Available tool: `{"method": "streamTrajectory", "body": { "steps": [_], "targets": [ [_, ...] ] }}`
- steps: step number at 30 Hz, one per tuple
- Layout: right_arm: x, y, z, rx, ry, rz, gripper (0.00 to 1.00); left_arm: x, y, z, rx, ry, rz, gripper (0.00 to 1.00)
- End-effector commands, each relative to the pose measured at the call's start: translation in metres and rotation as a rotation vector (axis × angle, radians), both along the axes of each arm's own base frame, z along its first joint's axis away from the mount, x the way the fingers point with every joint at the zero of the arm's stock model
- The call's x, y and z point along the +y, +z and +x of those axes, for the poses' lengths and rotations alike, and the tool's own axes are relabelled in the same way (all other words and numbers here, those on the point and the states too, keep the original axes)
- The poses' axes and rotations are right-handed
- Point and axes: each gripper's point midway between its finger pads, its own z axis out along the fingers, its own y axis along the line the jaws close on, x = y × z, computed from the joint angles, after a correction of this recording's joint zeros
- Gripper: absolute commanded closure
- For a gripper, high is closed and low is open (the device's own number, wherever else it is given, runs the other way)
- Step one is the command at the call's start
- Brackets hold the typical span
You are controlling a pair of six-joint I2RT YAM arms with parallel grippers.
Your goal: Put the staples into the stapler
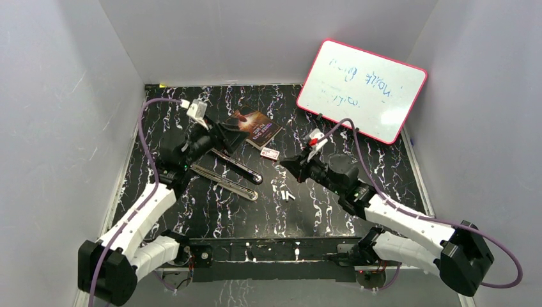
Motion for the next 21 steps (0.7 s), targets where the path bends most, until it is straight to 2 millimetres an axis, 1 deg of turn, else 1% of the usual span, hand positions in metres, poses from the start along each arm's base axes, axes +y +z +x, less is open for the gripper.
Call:
{"method": "streamTrajectory", "body": {
  "steps": [1,2,4,6,8,13,17,19,21],
  "targets": [
    [0.021,0.081,-0.033,-0.341,0.240,0.259,1.00,-0.012,0.063,-0.056,-0.296,-0.223,-0.175,0.38],
    [0.022,0.086,-0.041,-0.377,0.283,0.270,1.00,-0.013,0.072,-0.067,-0.353,-0.256,-0.186,0.41],
    [0.026,0.095,-0.055,-0.434,0.359,0.299,1.00,-0.016,0.076,-0.082,-0.400,-0.327,-0.176,0.46],
    [0.030,0.100,-0.060,-0.440,0.396,0.309,1.00,-0.021,0.075,-0.097,-0.432,-0.425,-0.152,0.51],
    [0.034,0.106,-0.062,-0.450,0.427,0.321,1.00,-0.025,0.076,-0.112,-0.468,-0.505,-0.137,0.53],
    [0.037,0.122,-0.074,-0.506,0.487,0.381,1.00,-0.033,0.078,-0.147,-0.607,-0.629,-0.096,0.54],
    [0.039,0.133,-0.085,-0.550,0.555,0.398,1.00,-0.043,0.073,-0.174,-0.777,-0.708,-0.053,0.54],
    [0.039,0.137,-0.090,-0.562,0.580,0.404,1.00,-0.049,0.071,-0.183,-0.818,-0.745,-0.051,0.53],
    [0.039,0.141,-0.095,-0.579,0.605,0.411,1.00,-0.054,0.068,-0.186,-0.826,-0.765,-0.052,0.54]
  ]
}}
